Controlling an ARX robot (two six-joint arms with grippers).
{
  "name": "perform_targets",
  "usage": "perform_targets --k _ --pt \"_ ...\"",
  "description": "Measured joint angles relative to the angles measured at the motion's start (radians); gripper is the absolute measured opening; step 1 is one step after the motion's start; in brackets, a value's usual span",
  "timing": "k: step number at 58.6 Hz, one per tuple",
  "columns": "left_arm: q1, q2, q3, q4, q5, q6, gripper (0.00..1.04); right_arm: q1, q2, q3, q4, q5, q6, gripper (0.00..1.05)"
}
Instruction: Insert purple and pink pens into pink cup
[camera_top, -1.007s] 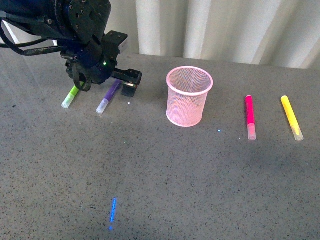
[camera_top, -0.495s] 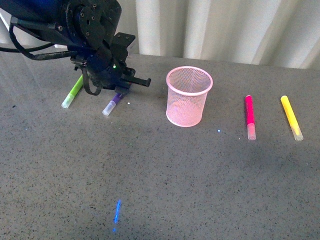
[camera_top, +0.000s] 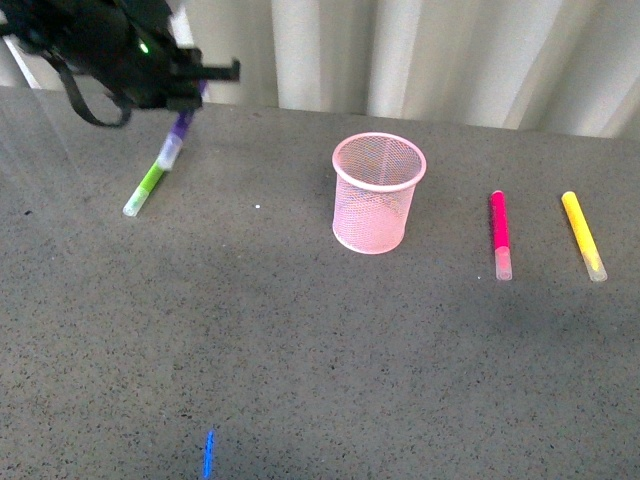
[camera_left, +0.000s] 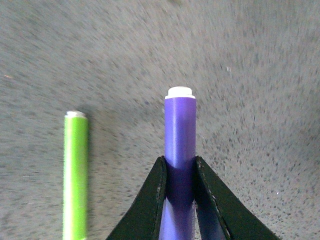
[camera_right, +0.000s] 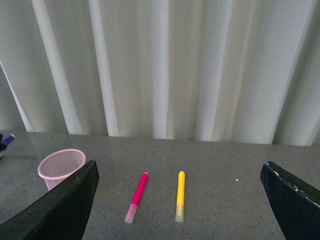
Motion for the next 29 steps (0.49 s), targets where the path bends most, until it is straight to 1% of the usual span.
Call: perform_targets --k 6,14,21,29 --pt "0.043 -0.186 -0.117 0.134 0.035 -0.095 0.13 0.000 0.000 0.000 0.000 0.000 0.000 0.98" --pt "0.041 -0.338 -0.237 0.239 0.042 -0.174 0.13 0.000 0.000 0.000 0.000 0.000 0.000 0.98" --pt "-0.010 -0.435 -0.347 0.351 0.031 -0.243 0.13 0.000 0.000 0.000 0.000 0.000 0.000 0.98" --pt "-0.108 -0.480 -0.449 0.468 -0.019 -0.328 0.13 0.000 0.000 0.000 0.000 0.000 0.000 0.98"
